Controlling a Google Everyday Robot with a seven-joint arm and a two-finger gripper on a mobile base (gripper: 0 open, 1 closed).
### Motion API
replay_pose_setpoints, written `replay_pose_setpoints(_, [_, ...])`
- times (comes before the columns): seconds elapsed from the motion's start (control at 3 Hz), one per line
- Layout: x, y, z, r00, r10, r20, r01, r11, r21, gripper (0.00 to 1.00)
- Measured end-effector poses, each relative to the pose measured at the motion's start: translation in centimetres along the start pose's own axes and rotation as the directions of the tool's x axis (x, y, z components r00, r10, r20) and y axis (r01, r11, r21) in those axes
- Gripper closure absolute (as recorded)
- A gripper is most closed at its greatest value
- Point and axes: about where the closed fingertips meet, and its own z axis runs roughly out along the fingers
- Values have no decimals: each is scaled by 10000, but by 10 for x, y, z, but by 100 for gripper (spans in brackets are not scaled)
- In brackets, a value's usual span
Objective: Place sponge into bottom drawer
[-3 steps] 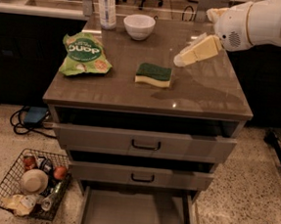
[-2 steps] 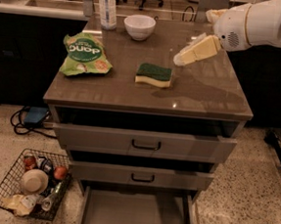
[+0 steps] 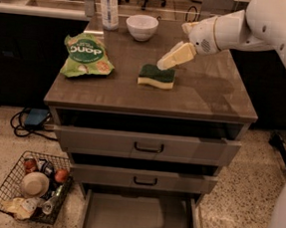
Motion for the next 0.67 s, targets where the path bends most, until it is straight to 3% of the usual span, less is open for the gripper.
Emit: replay_pose_setpoints(0.67, [34,6,29,9988,491,-44,-493,9963,-701,0])
